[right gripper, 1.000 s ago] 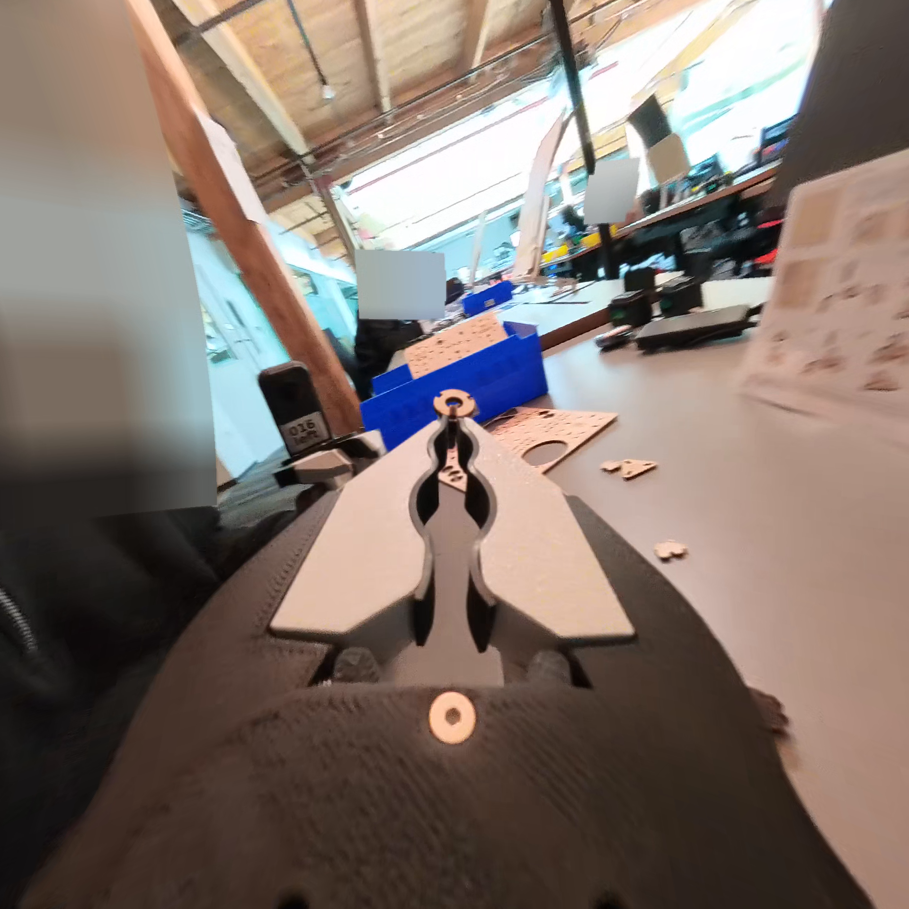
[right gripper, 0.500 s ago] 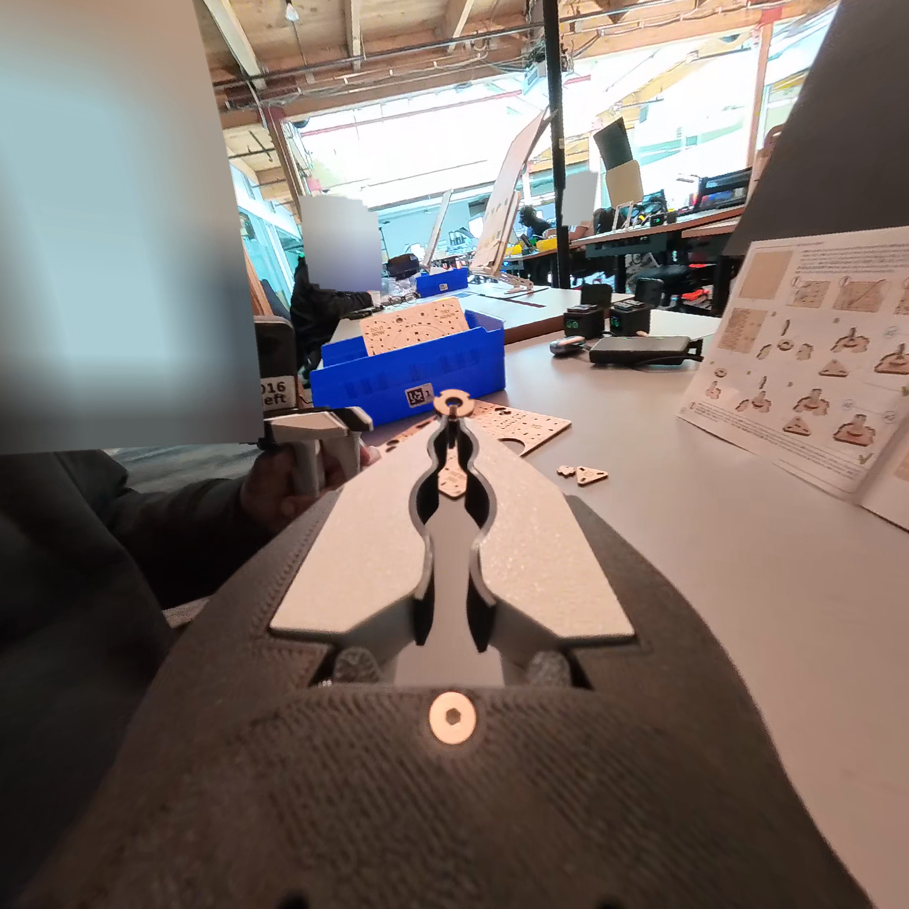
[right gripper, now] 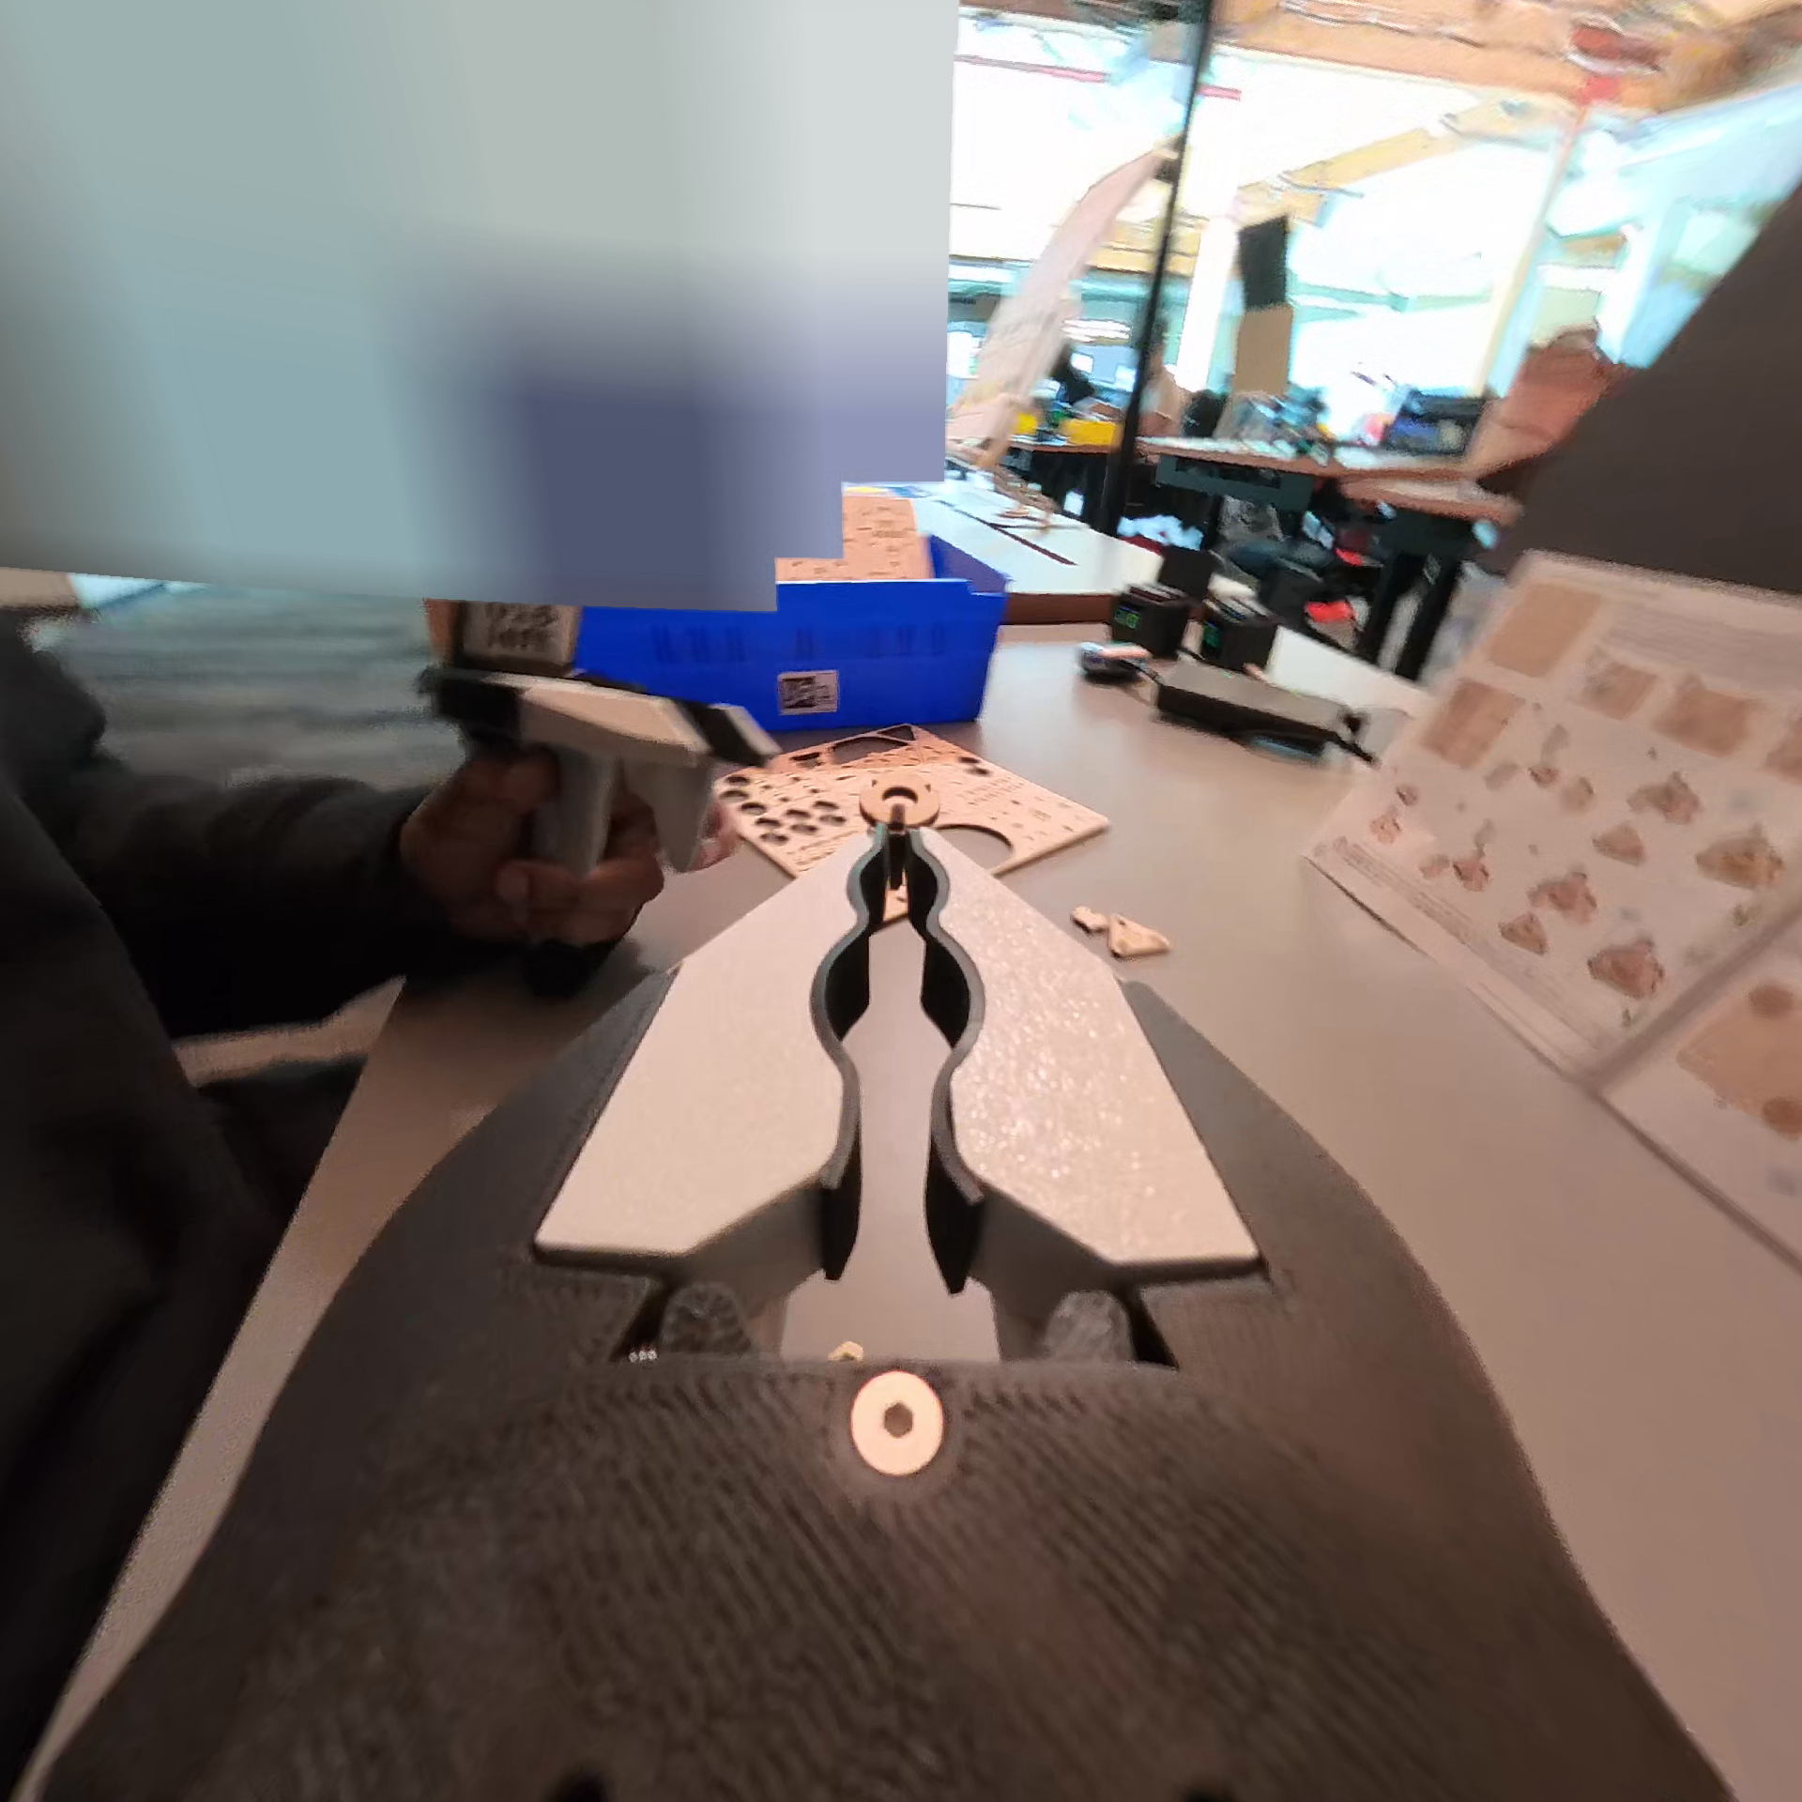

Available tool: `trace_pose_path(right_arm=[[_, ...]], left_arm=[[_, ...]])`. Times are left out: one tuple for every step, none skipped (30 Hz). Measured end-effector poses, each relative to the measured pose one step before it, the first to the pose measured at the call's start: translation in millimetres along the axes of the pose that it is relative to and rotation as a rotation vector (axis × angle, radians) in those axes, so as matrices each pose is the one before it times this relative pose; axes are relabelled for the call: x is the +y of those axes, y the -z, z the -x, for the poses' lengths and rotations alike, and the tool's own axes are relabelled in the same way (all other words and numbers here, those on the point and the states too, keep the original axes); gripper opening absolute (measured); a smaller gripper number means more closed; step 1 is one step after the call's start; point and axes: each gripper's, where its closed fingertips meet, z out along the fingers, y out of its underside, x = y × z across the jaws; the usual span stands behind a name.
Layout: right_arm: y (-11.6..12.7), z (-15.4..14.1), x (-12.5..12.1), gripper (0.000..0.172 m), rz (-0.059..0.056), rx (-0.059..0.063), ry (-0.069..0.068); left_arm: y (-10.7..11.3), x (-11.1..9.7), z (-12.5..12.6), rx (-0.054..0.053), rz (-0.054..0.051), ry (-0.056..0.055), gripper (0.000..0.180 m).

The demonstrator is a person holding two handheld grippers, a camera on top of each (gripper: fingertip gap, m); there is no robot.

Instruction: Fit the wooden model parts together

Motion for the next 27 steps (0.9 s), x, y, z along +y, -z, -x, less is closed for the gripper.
trace_pose_path(right_arm=[[-1.93,7.87,0.27,0.000,0.0062,-0.0234,0.0531],[-2.12,7.66,1.57,0.000,0.0130,-0.0193,0.0626],[-2.86,7.64,3.01,0.001,0.0199,-0.0173,0.0690],[-3.01,6.98,4.18,0.001,0.0250,-0.0132,0.0712],[-3.23,6.41,4.41,0.001,0.0271,-0.0084,0.0695],[-3.46,5.47,4.75,0.001,0.0261,-0.0068,0.0672],[-3.44,4.82,4.50,0.001,0.0221,-0.0076,0.0632],[-2.81,4.53,3.13,0.001,0.0180,-0.0066,0.0557],[-2.20,3.53,2.37,0.001,0.0175,-0.0030,0.0470],[-1.73,2.24,2.20,0.001,0.0181,0.0005,0.0387],[-1.24,1.15,2.25,0.001,0.0164,0.0025,0.0320],[-0.98,0.31,1.56,0.001,0.0122,0.0047,0.0260],[-0.86,-0.53,0.86,0.001,0.0079,0.0076,0.0216],[0.00,-1.44,0.53,0.001,0.0055,0.0127,0.0196],[0.64,-2.36,0.25,0.001,0.0043,0.0180,0.0184],[0.57,-2.83,-0.08,0.001,0.0015,0.0187,0.0166],[1.07,-2.68,-0.79,0.000,-0.0026,0.0178,0.0132],[0.69,-2.92,-1.24,0.000,-0.0053,0.0174,0.0091],[0.97,-2.54,-1.62,0.000,-0.0073,0.0154,0.0061],[1.18,-2.04,-1.76,0.000,-0.0084,0.0131,0.0037],[0.52,-1.75,-1.87,0.000,-0.0077,0.0117,0.0026],[0.05,-1.40,-1.66,0.001,-0.0052,0.0109,0.0030],[-0.22,-0.93,-0.87,0.000,-0.0013,0.0091,0.0033],[-0.37,-0.35,0.15,0.000,0.0026,0.0058,0.0026],[-0.42,0.34,0.81,0.001,0.0049,0.0006,0.0022],[-0.55,1.09,0.75,0.001,0.0046,-0.0039,0.0024],[-0.58,1.31,0.25,0.001,0.0025,-0.0058,0.0017]], left_arm=[[0.23,-0.22,0.21,0.0010,-0.0020,0.0031,0.015],[0.30,-0.53,0.57,0.0008,-0.0038,0.0079,0.015],[0.35,-0.39,0.06,0.0061,-0.0057,0.0165,0.015],[0.14,-0.13,-0.60,0.0132,-0.0022,0.0188,0.015],[-0.08,0.50,-0.63,0.0128,0.0001,0.0225,0.015],[-0.38,0.93,-1.64,0.0219,0.0040,0.0260,0.013],[-0.57,1.80,-2.64,0.0328,0.0079,0.0377,0.010],[-0.72,2.09,-1.94,0.0364,0.0082,0.0538,0.009],[-0.36,1.94,0.23,0.0299,0.0081,0.0656,0.008],[0.23,1.14,3.09,0.0146,0.0053,0.0665,0.009],[0.54,0.36,4.41,0.0021,0.0007,0.0606,0.010],[0.70,0.33,3.66,0.0015,-0.0005,0.0496,0.011],[0.39,0.63,3.22,-0.0024,0.0028,0.0395,0.012],[-0.11,1.59,1.34,0.0031,0.0116,0.0254,0.012],[-0.64,2.55,0.38,0.0031,0.0185,0.0137,0.013],[-1.25,2.76,2.47,-0.0155,0.0192,0.0116,0.015],[-1.62,2.67,2.62,-0.0173,0.0185,0.0070,0.018],[-1.29,2.24,1.44,-0.0101,0.0155,0.0037,0.021],[-0.79,1.39,1.19,-0.0075,0.0098,0.0050,0.022],[-0.47,0.88,0.98,-0.0048,0.0057,0.0052,0.022],[-0.33,0.52,0.18,-0.0008,0.0040,0.0015,0.022],[-0.19,0.44,-0.35,0.0015,0.0030,-0.0010,0.022],[-0.13,0.43,-1.05,0.0061,0.0022,-0.0020,0.021],[0.04,0.52,-1.85,0.0120,0.0023,-0.0017,0.020],[-0.15,0.64,-1.93,0.0137,0.0038,0.0002,0.018],[-0.41,0.94,-1.79,0.0130,0.0060,0.0011,0.017],[-0.55,1.24,-1.76,0.0132,0.0077,0.0024,0.016]])
